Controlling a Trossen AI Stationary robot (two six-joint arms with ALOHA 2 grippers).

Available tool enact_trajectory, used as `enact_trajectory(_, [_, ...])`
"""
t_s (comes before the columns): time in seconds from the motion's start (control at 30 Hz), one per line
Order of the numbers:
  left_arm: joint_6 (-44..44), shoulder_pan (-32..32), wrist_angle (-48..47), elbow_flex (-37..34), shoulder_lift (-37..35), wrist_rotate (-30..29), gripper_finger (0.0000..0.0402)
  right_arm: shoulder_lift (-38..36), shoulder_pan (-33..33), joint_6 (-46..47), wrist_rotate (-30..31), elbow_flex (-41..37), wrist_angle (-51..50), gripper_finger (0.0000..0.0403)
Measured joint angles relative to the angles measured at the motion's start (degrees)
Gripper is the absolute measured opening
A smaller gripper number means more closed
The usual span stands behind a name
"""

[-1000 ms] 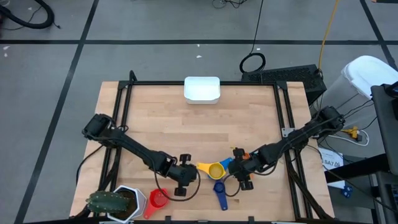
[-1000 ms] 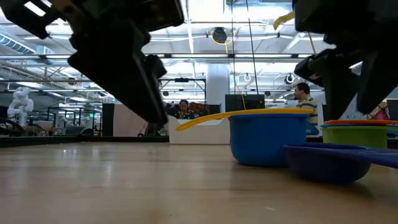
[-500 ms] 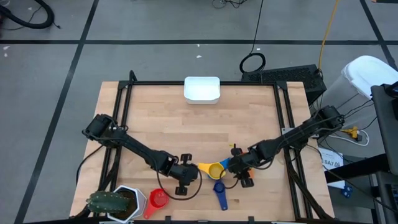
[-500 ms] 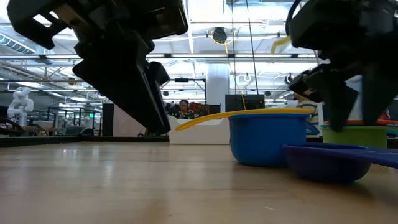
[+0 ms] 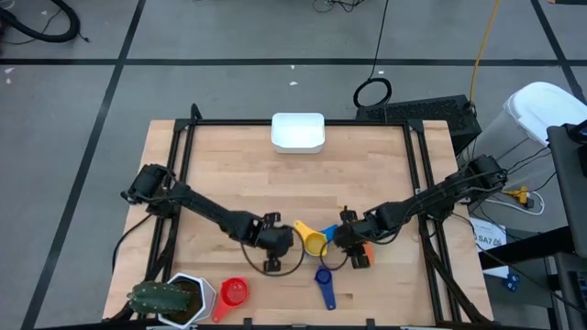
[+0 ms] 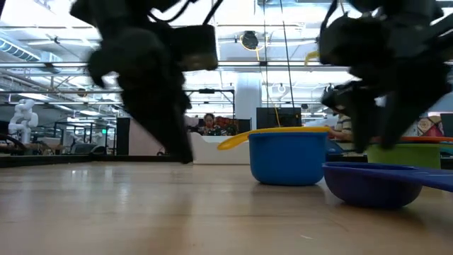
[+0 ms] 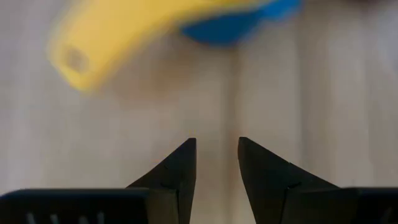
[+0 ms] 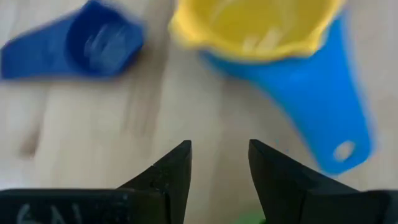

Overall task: Nest measuring cups in basket
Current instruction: Adjust the left nested measuring cups

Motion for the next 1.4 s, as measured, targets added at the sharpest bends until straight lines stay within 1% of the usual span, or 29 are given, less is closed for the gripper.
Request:
enact_trajectory(0.07, [0.10,-1.53,-1.36,0.00,-0.01,0.45,0.0122,-0.04,1.38,0.29,-0.38,0.00,-0.32,0.0150])
enact_trajectory(0.17, [1.55,-3.41,-1.42,0.00,0.01,-0.28,0.0122,-0.04,2.85,-2.04,0.25,0.00,0.27,0.0150])
enact_trajectory(0.27, [4.92,-3.89,-0.11,0.00,0.01,-4.44,0.0122,-0.04,2.85,-6.27,5.34,0.00,2.94,0.0150])
enact_trajectory(0.33, [8.11,-2.74,1.57,0.00,-0.01,-8.36,0.0122,0.39,1.29,-10.13,8.33,0.00,6.11,0.0150])
enact_trajectory(0.43, [11.12,0.47,4.62,0.00,0.01,-11.13,0.0122,0.90,-1.90,-12.36,8.49,0.00,8.51,0.0150])
enact_trajectory(0.5, [10.18,2.19,4.83,0.00,-0.12,-11.04,0.0122,0.95,-3.01,-11.76,6.83,0.00,7.62,0.0150])
enact_trajectory(0.6, [8.56,2.10,3.23,0.00,-0.23,-7.94,0.0122,0.95,-2.46,-9.82,4.17,0.00,4.63,0.0150])
enact_trajectory(0.7, [7.41,-0.04,0.81,0.00,-0.23,-7.40,0.0122,0.95,-0.23,-8.95,4.04,-0.02,2.22,0.0150])
enact_trajectory(0.87, [6.34,-3.87,-0.74,0.00,-0.25,-7.55,0.0122,0.95,2.91,-9.75,4.43,-0.02,3.07,0.0150])
enact_trajectory(0.97, [8.91,-4.65,-0.74,0.00,-0.27,-9.75,0.0122,0.95,2.67,-12.43,6.23,-0.01,4.83,0.0150])
enact_trajectory(1.1, [13.97,-1.59,-0.99,0.00,-0.30,-16.37,0.0122,0.95,-0.67,-17.88,8.40,0.00,7.67,0.0150])
enact_trajectory(1.17, [16.91,0.72,-1.06,0.00,-0.30,-18.43,0.0122,0.95,-2.60,-19.60,8.67,0.00,8.61,0.0150])
enact_trajectory(1.27, [21.83,3.65,-0.46,0.00,-0.32,-18.61,0.0122,0.95,-4.25,-21.80,8.66,-0.01,8.72,0.0150])
enact_trajectory(1.4, [26.58,4.47,1.55,0.00,-0.32,-18.59,0.0122,0.95,-4.60,-22.92,8.76,-0.02,8.25,0.0150])
